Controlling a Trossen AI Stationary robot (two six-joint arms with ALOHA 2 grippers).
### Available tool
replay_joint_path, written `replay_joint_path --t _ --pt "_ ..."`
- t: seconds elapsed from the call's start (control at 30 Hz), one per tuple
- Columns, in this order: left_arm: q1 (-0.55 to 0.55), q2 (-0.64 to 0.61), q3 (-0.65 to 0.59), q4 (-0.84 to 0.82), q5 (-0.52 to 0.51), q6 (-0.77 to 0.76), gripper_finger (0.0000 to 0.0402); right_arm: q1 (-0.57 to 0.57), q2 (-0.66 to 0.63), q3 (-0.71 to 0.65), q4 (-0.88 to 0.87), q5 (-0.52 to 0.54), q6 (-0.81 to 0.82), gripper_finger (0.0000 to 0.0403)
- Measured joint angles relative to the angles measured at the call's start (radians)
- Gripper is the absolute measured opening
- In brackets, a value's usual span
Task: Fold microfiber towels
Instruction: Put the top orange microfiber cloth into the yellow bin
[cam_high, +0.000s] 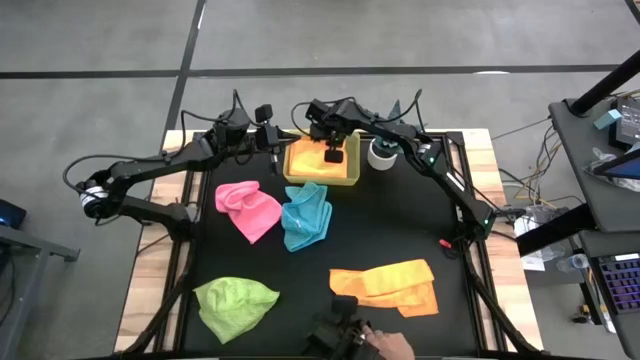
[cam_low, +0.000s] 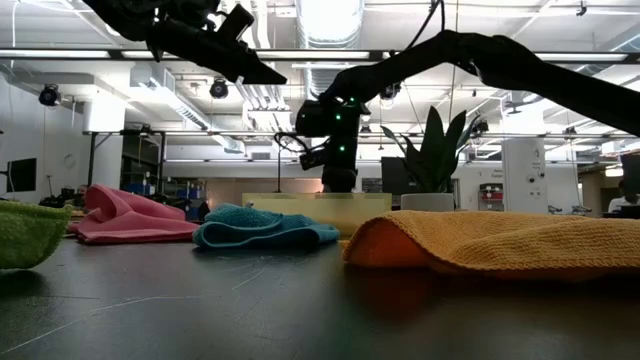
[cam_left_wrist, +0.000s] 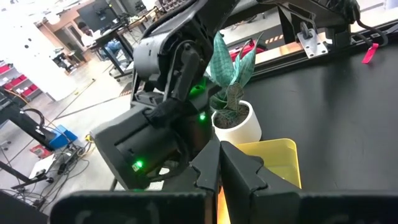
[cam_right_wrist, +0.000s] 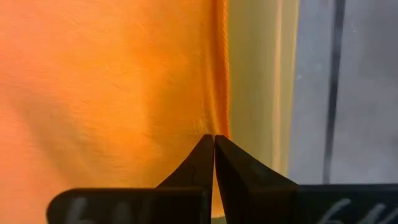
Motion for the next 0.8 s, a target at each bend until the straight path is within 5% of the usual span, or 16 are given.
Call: replay_joint_path --t 0.33,0.57,0.73,0.8 --pt "0.000 0.000 0.000 0.000 0.000 0.005 0.0000 -0.004 -0.046 0.000 -0.005 -0.001 -0.005 0.0008" --pt "0.000 0.000 -0.015 0.002 0.000 0.025 0.0000 -0.012 -0.063 -0.010 -0.058 -0.310 0.003 0.0008" --pt "0.000 0.000 -0.019 0.001 0.000 0.029 0.0000 -0.013 -0.014 -0.028 -0.045 -0.301 0.003 0.0008" --pt "0.000 0.000 -0.019 0.001 0.000 0.029 0.0000 -0.015 -0.001 -0.038 -0.031 -0.195 0.011 0.0008"
